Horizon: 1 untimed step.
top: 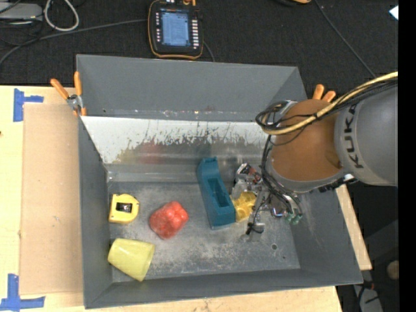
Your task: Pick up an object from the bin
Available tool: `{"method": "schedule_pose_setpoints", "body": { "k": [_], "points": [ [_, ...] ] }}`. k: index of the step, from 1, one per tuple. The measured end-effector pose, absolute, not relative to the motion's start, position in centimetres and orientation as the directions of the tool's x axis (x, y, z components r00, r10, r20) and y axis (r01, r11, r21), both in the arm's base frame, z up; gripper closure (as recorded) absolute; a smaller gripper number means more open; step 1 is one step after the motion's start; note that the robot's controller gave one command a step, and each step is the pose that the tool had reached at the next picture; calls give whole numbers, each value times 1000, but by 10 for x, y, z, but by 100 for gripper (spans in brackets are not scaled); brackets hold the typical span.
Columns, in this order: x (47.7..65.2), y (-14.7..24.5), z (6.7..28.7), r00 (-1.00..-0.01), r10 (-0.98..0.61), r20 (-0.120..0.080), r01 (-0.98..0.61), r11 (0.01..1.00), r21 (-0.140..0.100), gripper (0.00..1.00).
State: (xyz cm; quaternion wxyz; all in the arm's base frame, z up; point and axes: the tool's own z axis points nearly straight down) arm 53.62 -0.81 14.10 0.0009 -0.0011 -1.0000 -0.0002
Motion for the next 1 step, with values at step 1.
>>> {"method": "schedule_pose_setpoints", "body": {
  "k": [1],
  "points": [
    [536, -8, 141, -1000, 2, 2, 2, 1000, 0, 0]
  ]
}}
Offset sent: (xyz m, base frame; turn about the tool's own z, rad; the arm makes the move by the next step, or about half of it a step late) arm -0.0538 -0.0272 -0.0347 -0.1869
